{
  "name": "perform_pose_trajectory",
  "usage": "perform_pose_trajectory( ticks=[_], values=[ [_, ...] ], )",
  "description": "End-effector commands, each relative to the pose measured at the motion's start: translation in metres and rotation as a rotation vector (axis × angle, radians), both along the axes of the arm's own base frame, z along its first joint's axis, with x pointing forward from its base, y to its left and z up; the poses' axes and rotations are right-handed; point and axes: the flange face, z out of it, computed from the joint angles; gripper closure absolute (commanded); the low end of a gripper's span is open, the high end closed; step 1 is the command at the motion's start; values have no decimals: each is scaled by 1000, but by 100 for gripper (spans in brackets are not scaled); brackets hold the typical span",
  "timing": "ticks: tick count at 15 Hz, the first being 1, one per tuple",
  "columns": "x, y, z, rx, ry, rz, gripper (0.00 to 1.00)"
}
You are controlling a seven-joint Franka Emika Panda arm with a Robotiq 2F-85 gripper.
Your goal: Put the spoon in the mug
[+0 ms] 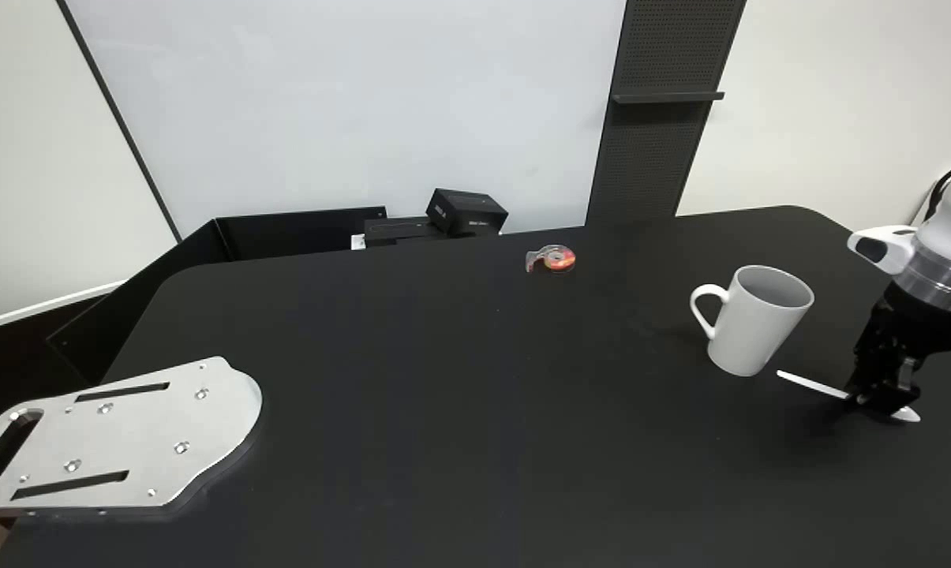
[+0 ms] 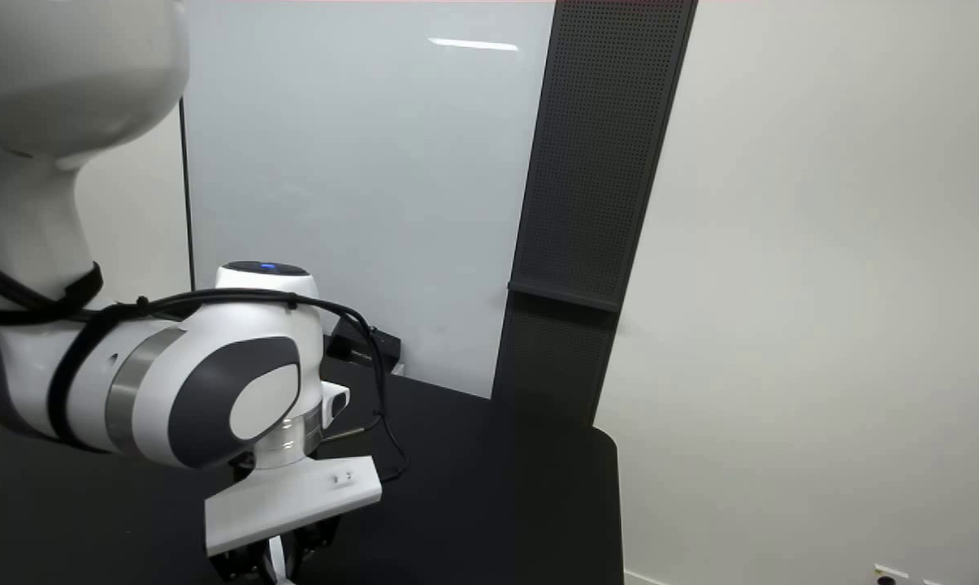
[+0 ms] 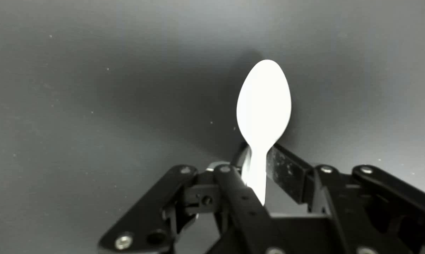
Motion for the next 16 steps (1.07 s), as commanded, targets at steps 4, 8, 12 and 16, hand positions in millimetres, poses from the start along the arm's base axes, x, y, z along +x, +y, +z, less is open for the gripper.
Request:
perform_pose_trajectory(
  ticks=[4,8,12,16],
  values=[
    [28,-24,47,-46,114,-108,95],
    [43,-35,83,30,222,-224,95],
    [59,-36,117,106,364,-392,95],
    [75,-34,146,179,469,-542,95]
  ],
)
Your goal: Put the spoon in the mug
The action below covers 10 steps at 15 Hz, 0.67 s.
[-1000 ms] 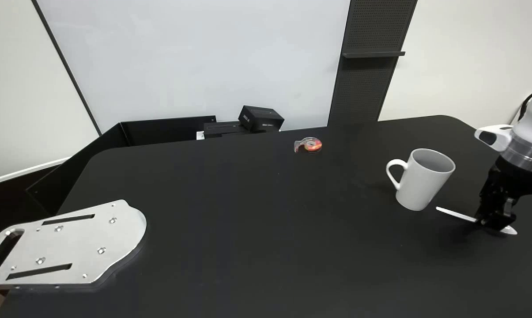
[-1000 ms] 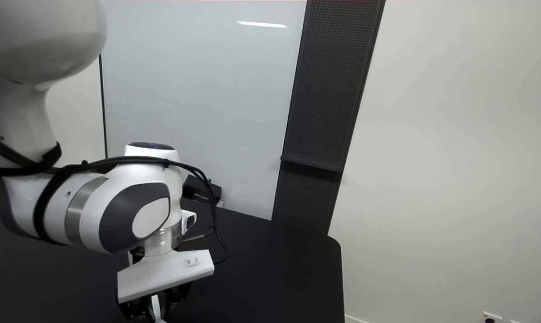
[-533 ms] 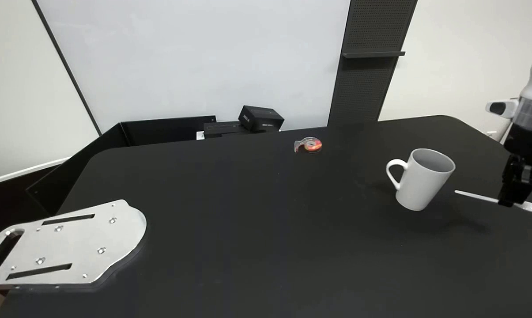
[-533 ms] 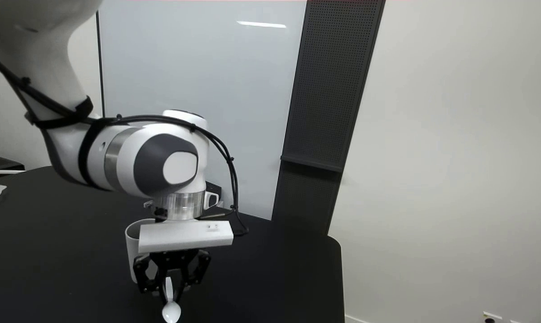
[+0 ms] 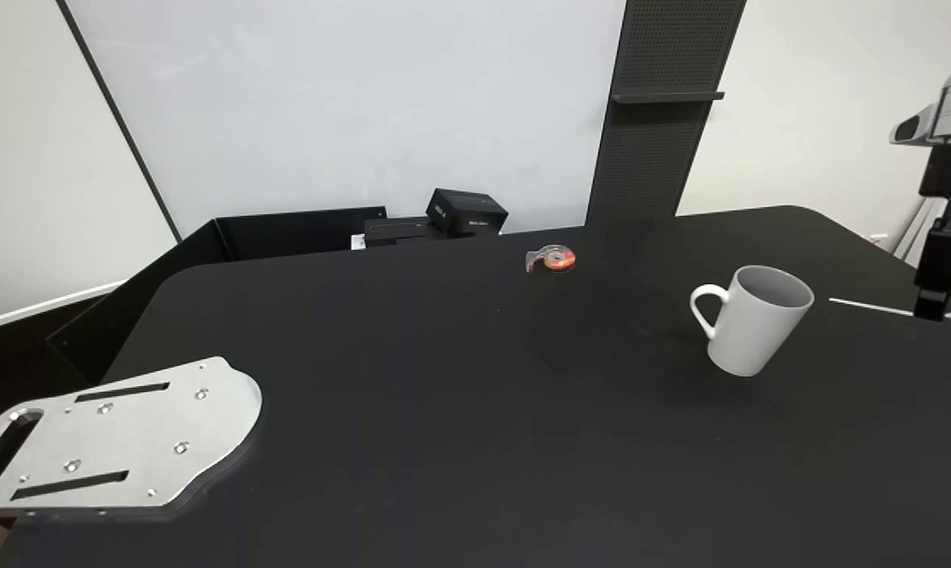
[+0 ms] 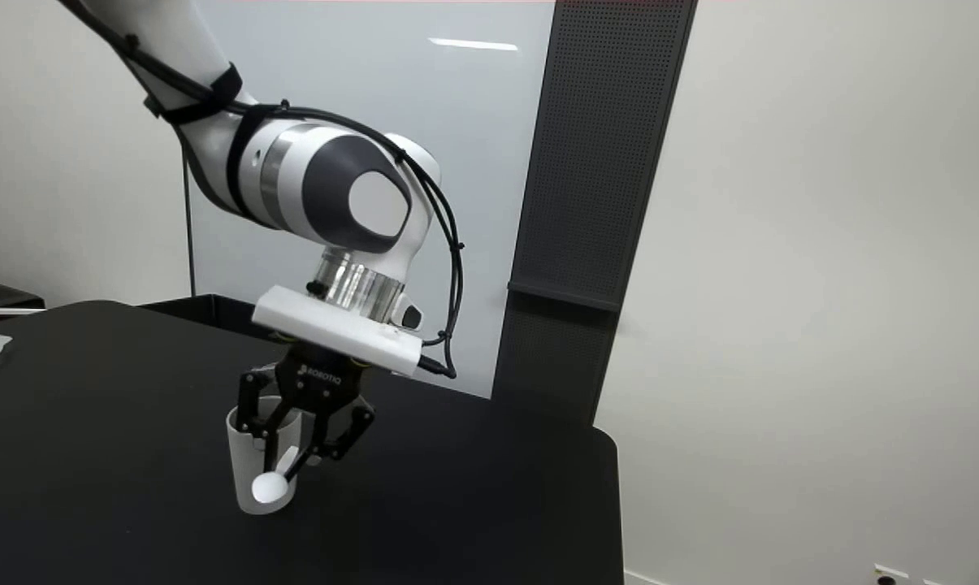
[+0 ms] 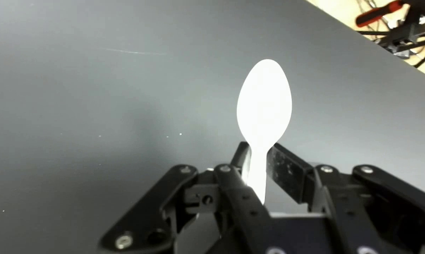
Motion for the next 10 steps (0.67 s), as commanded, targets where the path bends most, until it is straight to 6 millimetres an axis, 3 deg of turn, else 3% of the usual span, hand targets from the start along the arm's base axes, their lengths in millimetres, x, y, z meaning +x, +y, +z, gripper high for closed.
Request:
perform_pose_trajectory(
  ticks=[1,7,10],
  values=[
    [19,1,26,37,83,-156,95],
    [35,3,60,133,232,-241,95],
    [45,2,62,191,322,-292,95]
  ],
)
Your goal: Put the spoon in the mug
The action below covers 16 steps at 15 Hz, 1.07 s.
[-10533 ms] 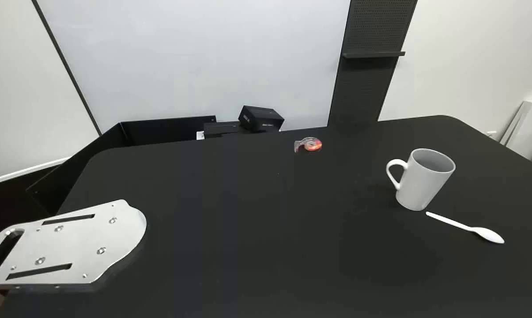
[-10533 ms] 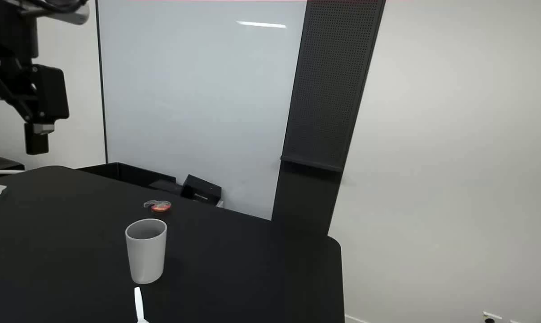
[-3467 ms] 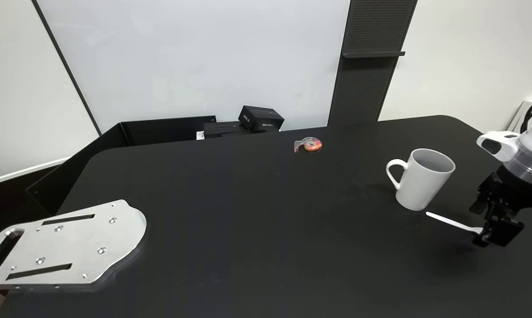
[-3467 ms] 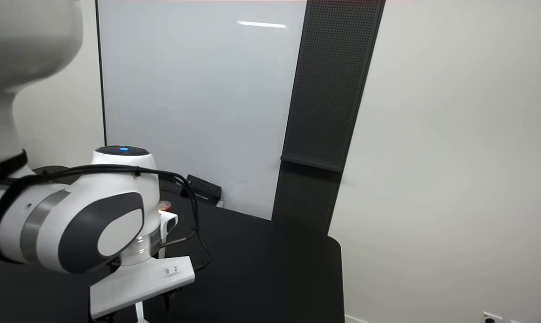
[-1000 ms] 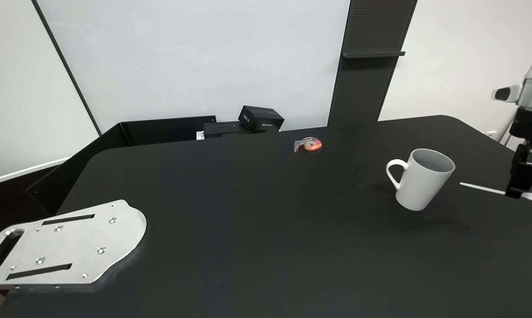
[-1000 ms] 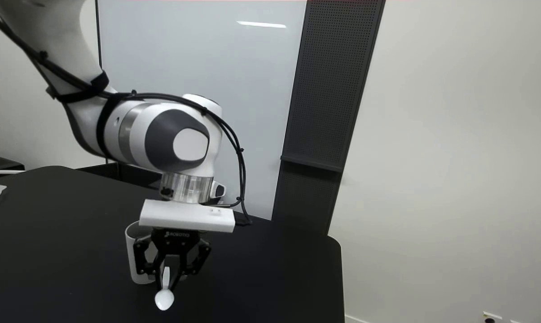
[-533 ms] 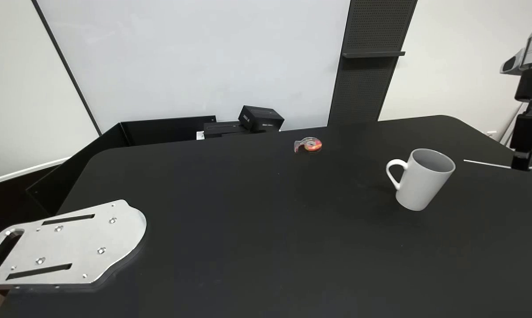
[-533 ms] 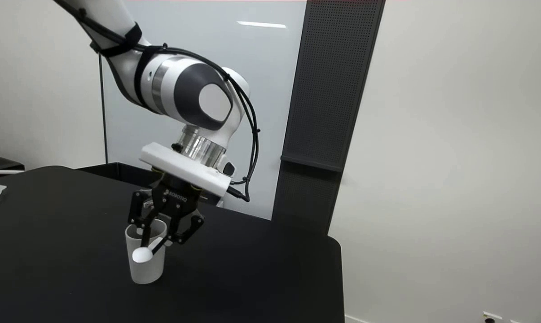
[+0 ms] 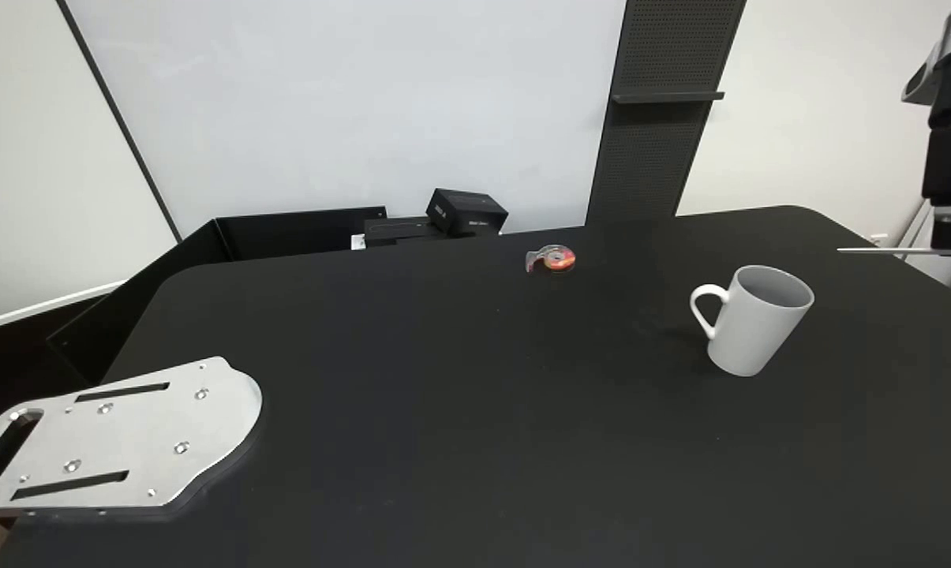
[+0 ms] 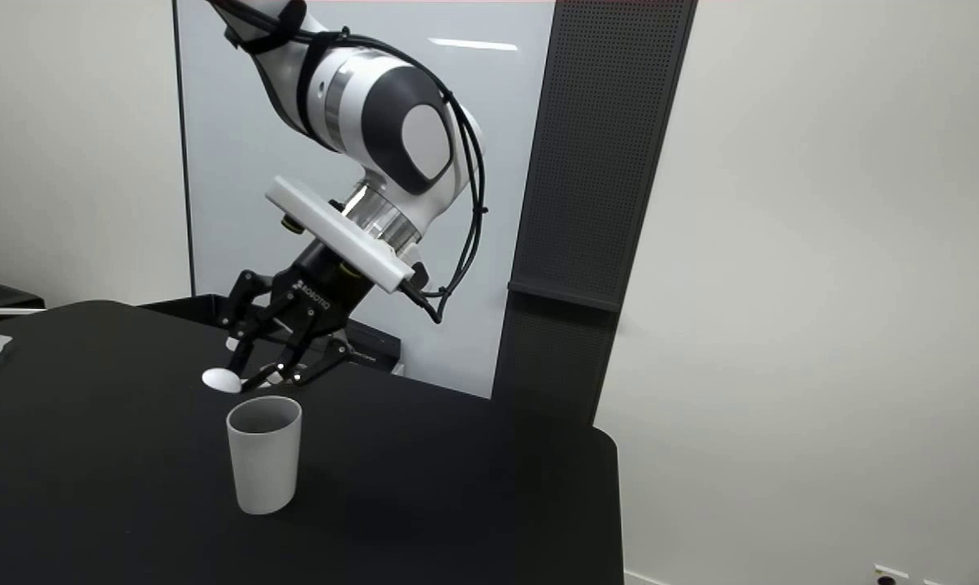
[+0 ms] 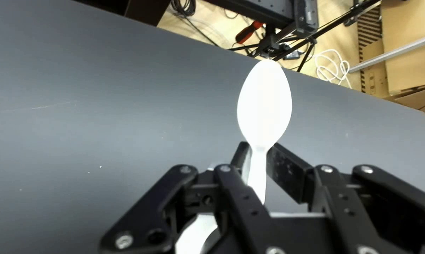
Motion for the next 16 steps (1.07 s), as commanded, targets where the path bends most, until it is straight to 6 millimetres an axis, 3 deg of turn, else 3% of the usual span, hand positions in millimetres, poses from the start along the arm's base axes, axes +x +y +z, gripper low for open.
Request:
perform_pose_trajectory(
  ticks=[1,7,16],
  values=[
    [23,-7,1,42,104,-91,95],
    [53,-17,-22,67,195,-192,95],
    [83,-4,-62,99,314,-254,95]
  ],
)
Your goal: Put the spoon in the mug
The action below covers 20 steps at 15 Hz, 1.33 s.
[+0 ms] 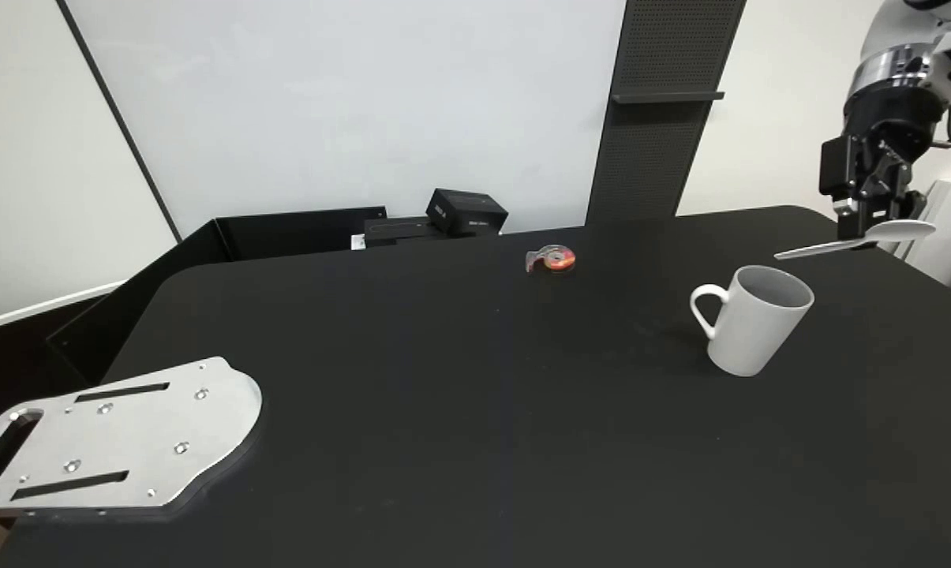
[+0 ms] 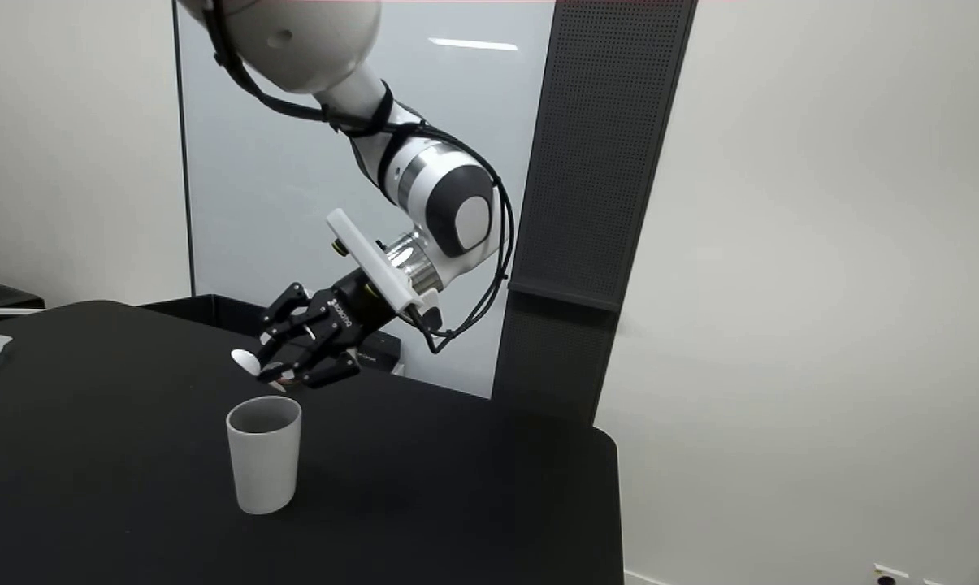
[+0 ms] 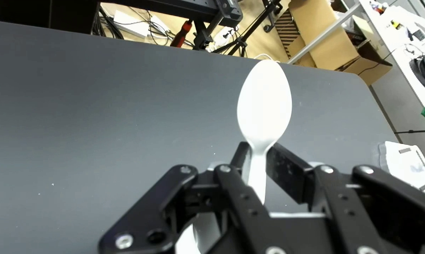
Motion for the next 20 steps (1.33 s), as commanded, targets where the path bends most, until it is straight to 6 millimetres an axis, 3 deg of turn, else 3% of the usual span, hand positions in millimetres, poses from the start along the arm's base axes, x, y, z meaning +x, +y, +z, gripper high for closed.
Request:
perform_pose_trajectory(
  ticks=[1,9,17,18,20],
  values=[
    [17,2,-9,7,63,-34,95],
    [26,8,-43,24,133,-48,95],
    [25,1,-88,13,189,-55,95],
    [25,1,-90,3,193,-50,54],
    [28,3,-87,-10,180,-36,49]
  ],
)
